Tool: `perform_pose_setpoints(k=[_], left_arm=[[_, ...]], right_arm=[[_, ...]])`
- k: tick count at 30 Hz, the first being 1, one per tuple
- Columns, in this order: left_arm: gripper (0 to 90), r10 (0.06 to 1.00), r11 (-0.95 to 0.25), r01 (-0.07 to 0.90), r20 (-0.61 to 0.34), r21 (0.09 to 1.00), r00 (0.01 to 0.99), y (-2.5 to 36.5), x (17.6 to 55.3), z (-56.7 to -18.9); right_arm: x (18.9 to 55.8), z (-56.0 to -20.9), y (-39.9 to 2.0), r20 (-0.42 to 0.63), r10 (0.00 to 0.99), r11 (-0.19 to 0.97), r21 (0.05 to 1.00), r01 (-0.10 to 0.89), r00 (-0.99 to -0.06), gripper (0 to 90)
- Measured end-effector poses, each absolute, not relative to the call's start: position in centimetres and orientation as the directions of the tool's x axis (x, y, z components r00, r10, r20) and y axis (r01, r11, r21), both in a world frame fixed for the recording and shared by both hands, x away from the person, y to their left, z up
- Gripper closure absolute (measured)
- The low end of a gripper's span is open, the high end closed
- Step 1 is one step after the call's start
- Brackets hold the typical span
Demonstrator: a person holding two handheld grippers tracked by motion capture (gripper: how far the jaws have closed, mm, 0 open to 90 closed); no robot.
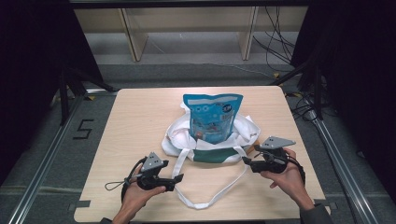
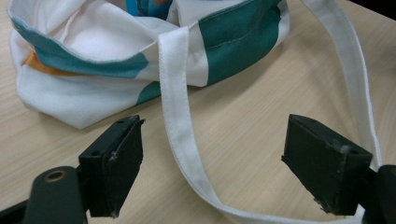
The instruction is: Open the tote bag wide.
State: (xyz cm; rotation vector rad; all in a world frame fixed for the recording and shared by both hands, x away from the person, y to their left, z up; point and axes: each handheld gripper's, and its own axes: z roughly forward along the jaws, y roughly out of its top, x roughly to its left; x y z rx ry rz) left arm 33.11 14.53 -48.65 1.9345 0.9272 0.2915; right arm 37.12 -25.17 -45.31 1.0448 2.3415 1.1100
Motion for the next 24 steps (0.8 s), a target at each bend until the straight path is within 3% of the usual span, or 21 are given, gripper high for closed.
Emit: perform_pose_setpoints(k=[24], left_arm=[[15.0,0.700,-0.268,0.474,-0.169,0.839,0.694,15.4,29.7,-49.5]], right_arm=[[33.2,-47.3,-25.9,0.013,0.732,0.422,0.777,0.468,-0.682,29.7]])
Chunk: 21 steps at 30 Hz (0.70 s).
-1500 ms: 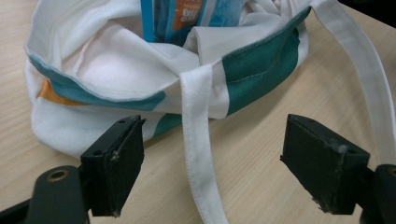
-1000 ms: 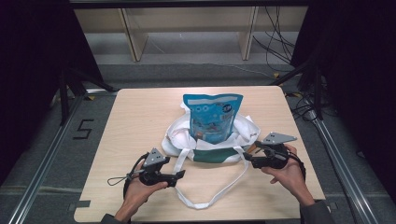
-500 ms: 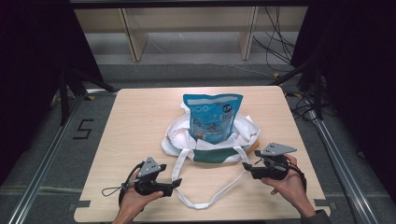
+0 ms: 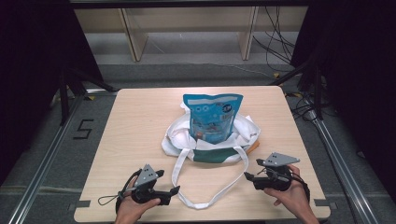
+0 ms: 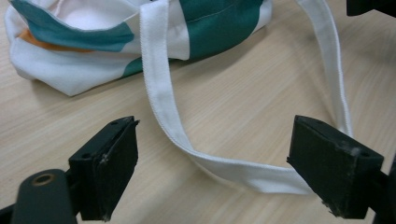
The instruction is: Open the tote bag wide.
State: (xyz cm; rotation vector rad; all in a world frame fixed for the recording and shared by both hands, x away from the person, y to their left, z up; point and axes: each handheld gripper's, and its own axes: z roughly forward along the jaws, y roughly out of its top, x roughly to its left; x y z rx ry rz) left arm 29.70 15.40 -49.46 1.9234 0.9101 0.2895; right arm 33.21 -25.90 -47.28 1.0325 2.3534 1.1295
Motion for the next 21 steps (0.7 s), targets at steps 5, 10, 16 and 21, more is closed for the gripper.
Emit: perform_pose_setpoints(k=[5,10,16,21], left_arm=[[15.0,0.693,-0.288,0.467,-0.155,0.836,0.705,15.3,28.8,-49.6],[15.8,0.722,-0.289,0.442,-0.110,0.849,0.683,15.6,27.9,-49.4],[15.4,0.716,-0.326,0.461,-0.103,0.825,0.690,15.6,27.0,-49.8],[15.3,0.707,-0.345,0.457,-0.094,0.820,0.701,15.0,26.2,-50.0]], right_arm=[[32.0,-47.8,-25.9,0.032,0.718,0.431,0.764,0.480,-0.696,28.0],[31.0,-48.2,-25.7,0.047,0.712,0.433,0.757,0.490,-0.701,23.4],[29.7,-48.5,-25.8,0.049,0.690,0.465,0.733,0.495,-0.722,20.2],[28.9,-48.8,-25.9,0.055,0.687,0.472,0.725,0.502,-0.725,20.4]])
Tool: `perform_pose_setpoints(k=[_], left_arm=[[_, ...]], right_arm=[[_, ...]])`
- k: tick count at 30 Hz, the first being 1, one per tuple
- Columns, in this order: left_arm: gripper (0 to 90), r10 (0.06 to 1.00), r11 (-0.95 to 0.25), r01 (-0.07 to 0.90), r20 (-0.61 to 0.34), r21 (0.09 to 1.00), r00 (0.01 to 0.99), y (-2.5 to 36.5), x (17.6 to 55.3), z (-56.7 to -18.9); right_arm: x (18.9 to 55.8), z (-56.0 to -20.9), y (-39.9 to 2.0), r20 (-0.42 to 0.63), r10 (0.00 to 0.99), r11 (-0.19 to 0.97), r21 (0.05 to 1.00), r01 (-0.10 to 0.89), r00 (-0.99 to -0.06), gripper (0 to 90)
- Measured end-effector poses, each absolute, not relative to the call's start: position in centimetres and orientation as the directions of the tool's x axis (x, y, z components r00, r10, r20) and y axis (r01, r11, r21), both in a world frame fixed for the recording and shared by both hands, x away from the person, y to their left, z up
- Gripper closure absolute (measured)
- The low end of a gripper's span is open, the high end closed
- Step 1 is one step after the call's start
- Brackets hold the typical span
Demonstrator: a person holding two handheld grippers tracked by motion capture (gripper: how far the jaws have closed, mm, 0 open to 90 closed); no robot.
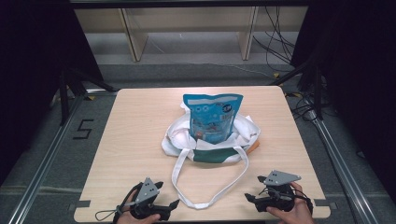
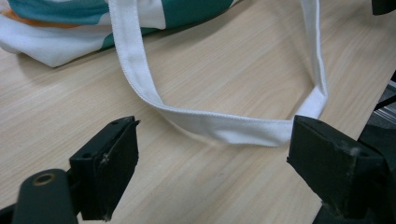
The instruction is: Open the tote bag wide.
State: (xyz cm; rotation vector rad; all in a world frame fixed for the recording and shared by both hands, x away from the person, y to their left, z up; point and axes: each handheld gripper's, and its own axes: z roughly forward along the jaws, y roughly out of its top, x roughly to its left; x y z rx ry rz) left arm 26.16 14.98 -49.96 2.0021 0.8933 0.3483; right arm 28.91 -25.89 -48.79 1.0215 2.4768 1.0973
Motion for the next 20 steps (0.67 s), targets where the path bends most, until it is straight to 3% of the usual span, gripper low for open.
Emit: perform_pose_setpoints(k=[5,6,7,20], left_arm=[[15.3,0.710,-0.343,0.459,-0.094,0.819,0.698,14.97,25.86,-49.88],[15.3,0.699,-0.379,0.438,-0.058,0.815,0.713,15.21,26.09,-49.82],[15.2,0.709,-0.346,0.462,-0.095,0.817,0.699,15.02,25.96,-49.91],[15.3,0.695,-0.373,0.447,-0.075,0.813,0.715,14.94,26.46,-50.00]], right_arm=[[28.48,-49.10,-25.92,0.054,0.671,0.490,0.716,0.497,-0.739,21.5],[28.38,-49.05,-25.88,0.063,0.672,0.493,0.706,0.509,-0.738,21.5],[28.38,-49.18,-25.81,0.059,0.665,0.495,0.712,0.498,-0.745,21.5],[28.49,-49.22,-25.92,0.053,0.664,0.506,0.703,0.501,-0.746,22.6]])
